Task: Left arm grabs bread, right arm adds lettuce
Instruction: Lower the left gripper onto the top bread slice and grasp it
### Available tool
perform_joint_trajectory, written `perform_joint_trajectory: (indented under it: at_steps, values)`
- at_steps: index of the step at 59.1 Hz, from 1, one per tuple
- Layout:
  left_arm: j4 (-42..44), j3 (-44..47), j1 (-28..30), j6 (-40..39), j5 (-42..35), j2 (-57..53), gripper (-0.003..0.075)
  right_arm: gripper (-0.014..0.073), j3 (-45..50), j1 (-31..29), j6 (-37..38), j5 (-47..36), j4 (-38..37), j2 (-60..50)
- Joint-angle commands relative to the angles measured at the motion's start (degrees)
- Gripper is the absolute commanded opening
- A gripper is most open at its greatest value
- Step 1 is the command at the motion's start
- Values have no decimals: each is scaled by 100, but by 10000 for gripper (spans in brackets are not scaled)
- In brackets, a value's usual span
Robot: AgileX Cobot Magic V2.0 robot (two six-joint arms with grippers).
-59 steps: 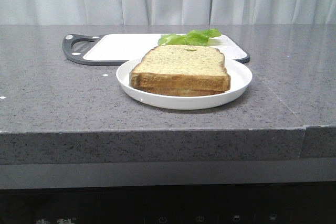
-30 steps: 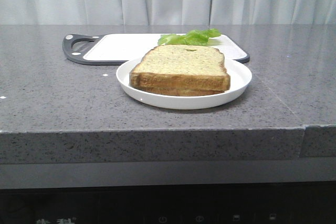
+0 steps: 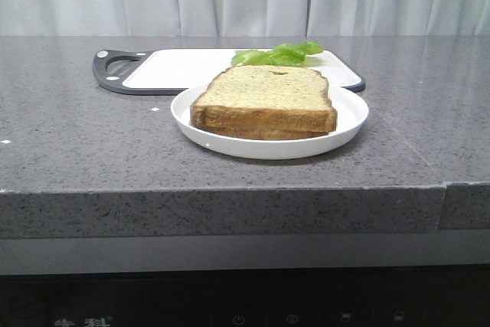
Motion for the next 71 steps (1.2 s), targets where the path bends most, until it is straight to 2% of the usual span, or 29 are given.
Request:
perform_joint_trajectory:
  at_steps: [1, 16, 29, 43, 61, 65, 71]
  values:
    - [-519, -692, -422, 233, 94, 717, 547, 388, -212, -27, -23, -422, -33, 86]
    - [-674, -2055, -1888, 294, 343, 2770, 547, 388, -212, -27, -23, -423, -33, 86]
    - [-674, -3072, -2585, 294, 329, 4180, 547, 388, -212, -27, -23, -423, -33, 86]
    - [-735, -3735, -2768, 294, 363, 5038, 546, 388, -212, -27, -23, -423, -39, 86]
    - [-768, -3798, -2782, 294, 363, 5413, 540, 388, -212, -27, -23, -423, -39, 86]
    - [-768, -3798, -2782, 294, 366, 5423, 512, 388, -212, -27, -23, -423, -39, 86]
    - [-768, -3798, -2782, 294, 366, 5402, 395, 388, -212, -27, -23, -423, -39, 86]
